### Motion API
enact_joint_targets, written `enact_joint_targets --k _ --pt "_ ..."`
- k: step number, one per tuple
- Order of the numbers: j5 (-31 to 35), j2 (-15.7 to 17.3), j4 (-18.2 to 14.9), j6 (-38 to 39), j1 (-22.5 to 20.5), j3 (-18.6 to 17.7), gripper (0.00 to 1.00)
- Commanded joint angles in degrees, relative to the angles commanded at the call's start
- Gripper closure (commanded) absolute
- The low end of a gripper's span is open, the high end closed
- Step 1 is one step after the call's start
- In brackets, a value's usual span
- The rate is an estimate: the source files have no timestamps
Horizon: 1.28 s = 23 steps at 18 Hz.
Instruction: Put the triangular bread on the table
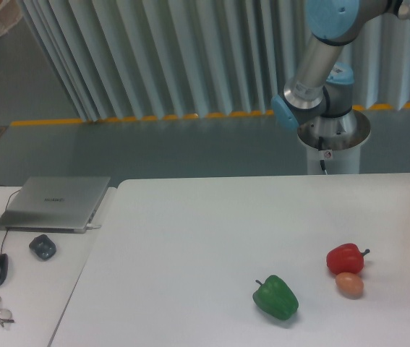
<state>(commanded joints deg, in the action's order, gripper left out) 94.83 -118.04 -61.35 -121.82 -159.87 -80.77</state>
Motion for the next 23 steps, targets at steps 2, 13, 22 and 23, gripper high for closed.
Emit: enact_joint_targets --k 2,13,22,23 --pt "-0.09 0.00 0.00 0.09 0.09 -0.26 0.04" --pt "0.00 -0.26 0.00 -0.09 0.26 -2.55 0.21" --pt "-0.26 0.35 -0.09 1.40 0.18 -2.55 0.98" --pt "-0.35 0.53 -0.09 2.10 0.18 -2.64 1.00"
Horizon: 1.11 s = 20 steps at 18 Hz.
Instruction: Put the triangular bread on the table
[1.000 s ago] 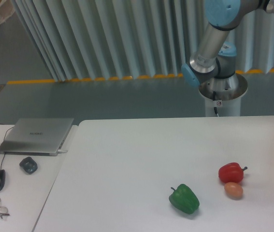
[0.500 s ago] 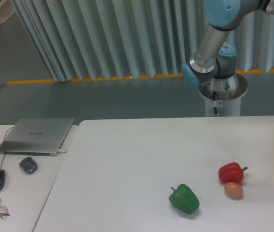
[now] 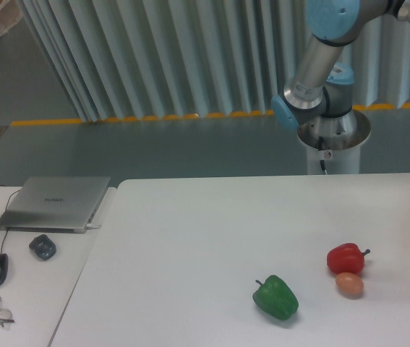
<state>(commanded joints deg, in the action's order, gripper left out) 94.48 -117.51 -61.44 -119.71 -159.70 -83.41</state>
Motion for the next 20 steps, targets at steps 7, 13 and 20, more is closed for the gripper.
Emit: enact_joint_targets --k 7,13,20 --pt "-1.67 4.65 -5.09 0.36 0.26 -0.09 1.00" --pt "-6.15 10.45 -13.61 1.84 -0.09 -0.09 1.00" --pt "-6.07 13.36 -13.27 21.08 10.45 -4.04 1.00"
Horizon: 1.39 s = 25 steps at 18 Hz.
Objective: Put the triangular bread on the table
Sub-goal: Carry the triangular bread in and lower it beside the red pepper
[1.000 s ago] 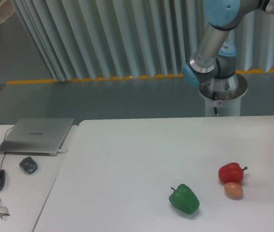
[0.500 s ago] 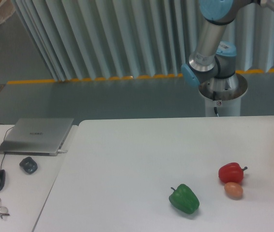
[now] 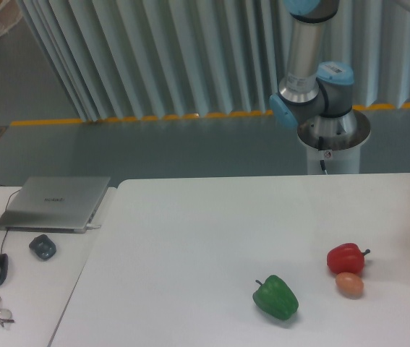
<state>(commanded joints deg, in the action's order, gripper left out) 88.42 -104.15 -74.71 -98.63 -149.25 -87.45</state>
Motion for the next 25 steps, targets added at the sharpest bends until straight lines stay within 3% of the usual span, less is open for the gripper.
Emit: enact_joint_targets --k 8,11,14,16,17,18,19,20,25 --pt "0.52 1.23 0.18 5.46 5.37 -3.69 1.00" --pt "4.99 2.81 0.26 5.64 7.65 -7.90 1.00" --pt "10.27 2.47 0.09 5.12 9.50 -8.96 0.99" --pt "10.28 2.29 0.09 4.94 9.50 -9.06 0.86" --pt "10.20 2.11 0.09 4.94 9.50 -9.06 0.65" --pt "10.20 2.11 0.17 4.85 9.59 -8.97 0.35" --pt "10.11 2.03 0.26 4.85 9.59 -8.97 0.22" --pt "10.02 1.94 0.35 4.76 9.59 -8.97 0.03" --pt "9.41 2.11 0.09 4.85 9.42 -8.09 0.00"
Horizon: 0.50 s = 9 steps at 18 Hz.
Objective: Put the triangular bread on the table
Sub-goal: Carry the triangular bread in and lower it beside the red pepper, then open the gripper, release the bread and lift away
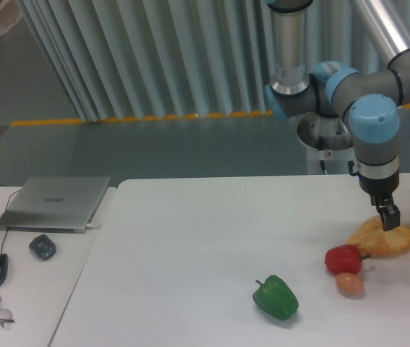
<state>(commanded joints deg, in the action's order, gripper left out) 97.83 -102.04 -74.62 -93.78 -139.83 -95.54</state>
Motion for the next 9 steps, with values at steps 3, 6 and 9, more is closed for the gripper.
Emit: enact_joint_targets --k 3,6,9 --pt "-0.88 0.17 0.08 -0.09 -0.53 1.50 0.00" --pt "-2.10 -0.96 3.50 0.00 -0.70 3.08 0.00" --pt "-5.79 -1.32 3.69 -0.09 -1.92 5.45 0.00"
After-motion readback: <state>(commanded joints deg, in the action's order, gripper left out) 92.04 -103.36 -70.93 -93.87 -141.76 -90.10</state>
